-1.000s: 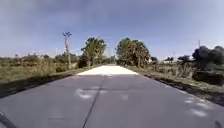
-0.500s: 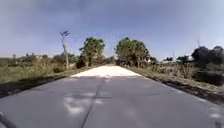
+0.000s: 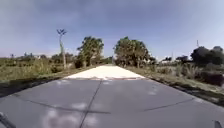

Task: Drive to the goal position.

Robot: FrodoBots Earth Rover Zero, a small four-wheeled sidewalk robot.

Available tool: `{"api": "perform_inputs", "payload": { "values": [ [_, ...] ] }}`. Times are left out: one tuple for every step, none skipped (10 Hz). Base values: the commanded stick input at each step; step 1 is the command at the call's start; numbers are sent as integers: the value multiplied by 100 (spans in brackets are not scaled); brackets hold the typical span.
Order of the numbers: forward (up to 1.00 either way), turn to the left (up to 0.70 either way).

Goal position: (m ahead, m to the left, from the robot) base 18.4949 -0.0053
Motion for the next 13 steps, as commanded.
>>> {"api": "perform_inputs", "payload": {
  "values": [
    [85, 0],
    [85, 0],
    [85, 0],
    [85, 0],
    [85, 0],
    [85, 0],
    [85, 0],
    [85, 0],
    [85, 0],
    [85, 0],
    [85, 0],
    [85, 0],
    [85, 0]
  ]
}}
